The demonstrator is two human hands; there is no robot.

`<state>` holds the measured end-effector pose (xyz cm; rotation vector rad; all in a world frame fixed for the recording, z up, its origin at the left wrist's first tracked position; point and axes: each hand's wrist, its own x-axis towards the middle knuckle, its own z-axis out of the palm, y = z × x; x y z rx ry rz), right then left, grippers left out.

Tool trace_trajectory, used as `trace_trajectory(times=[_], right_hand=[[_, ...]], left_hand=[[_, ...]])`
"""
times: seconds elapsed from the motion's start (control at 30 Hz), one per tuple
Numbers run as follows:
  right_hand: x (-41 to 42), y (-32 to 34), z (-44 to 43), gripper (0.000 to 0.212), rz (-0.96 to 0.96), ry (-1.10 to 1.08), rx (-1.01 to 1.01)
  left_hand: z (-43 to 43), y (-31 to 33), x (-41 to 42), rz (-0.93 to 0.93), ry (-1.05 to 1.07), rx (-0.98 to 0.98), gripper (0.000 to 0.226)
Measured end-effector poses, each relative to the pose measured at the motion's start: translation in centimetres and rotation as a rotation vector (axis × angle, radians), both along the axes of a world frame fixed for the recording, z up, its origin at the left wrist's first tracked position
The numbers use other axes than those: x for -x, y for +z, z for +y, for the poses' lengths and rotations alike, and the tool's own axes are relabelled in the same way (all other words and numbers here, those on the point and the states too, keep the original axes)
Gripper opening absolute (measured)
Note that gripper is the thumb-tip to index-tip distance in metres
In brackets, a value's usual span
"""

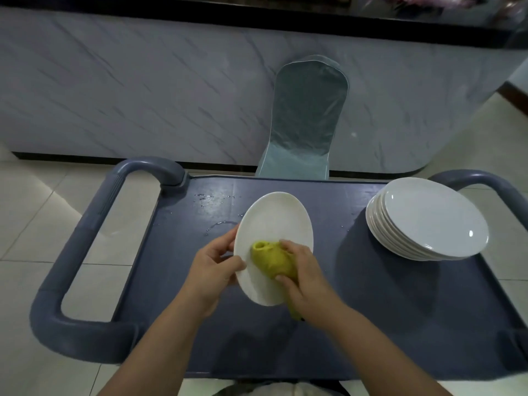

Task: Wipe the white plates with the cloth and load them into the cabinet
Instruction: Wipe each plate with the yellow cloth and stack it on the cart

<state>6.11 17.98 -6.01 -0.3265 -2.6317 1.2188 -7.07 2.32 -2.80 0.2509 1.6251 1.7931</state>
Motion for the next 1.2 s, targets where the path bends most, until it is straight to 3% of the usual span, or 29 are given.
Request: trace_trajectory(times=[0.07,0.13,0.23,0.3,0.37,0.5,0.6,0.73,0.87,1.0,1.2], right_hand=[[-0.5,0.0,1.7,0.057,-0.098,-0.009,-0.028],[-0.5,0.9,3.4,0.043,-0.152,0.019,-0.175],[-0.3,3.5,5.1,0.023,-0.067,-0.013,-0.422],[-0.6,4.8,5.8,0.028,0.062,0.004,-0.573],[-0.8,5.7,6.4,0.033,0.115,0.026,-0.603],[-0.1,7.9,8.3,0.016,0.043,-0.046,-0.651],[2.2,10.5,9.5,0.020,0.015,-0.109,-0.661],[4.8,11.7,6.2,0.017,0.159,-0.059,-0.501],[4.5,8.6,1.6,0.023,0.136,0.097,-0.315],[3.1,8.3,2.1,0.014,0.107,0.105,0.050],[3.5,11.4,5.1,0.036,0.002,0.229,0.496]], left_hand=[[-0.2,0.0,0.3,0.059,0.067,0.029,0.055],[-0.2,-0.1,0.4,0.117,0.116,0.033,0.034],[0.1,-0.8,0.1,0.186,0.246,0.058,0.014],[0.3,-1.5,0.1,0.245,0.350,0.158,0.011],[0.0,-2.0,0.3,0.336,0.394,0.251,0.013],[-1.2,-1.8,0.7,0.590,0.330,0.346,0.019],[-1.3,-1.0,0.7,0.805,0.224,0.387,0.018],[0.3,0.4,0.1,1.021,0.141,0.392,0.017],[1.7,0.7,0.5,0.902,0.248,0.300,0.019],[1.0,0.5,0.3,0.826,0.294,0.251,0.017],[0.5,0.8,-0.4,0.847,0.321,0.221,0.020]])
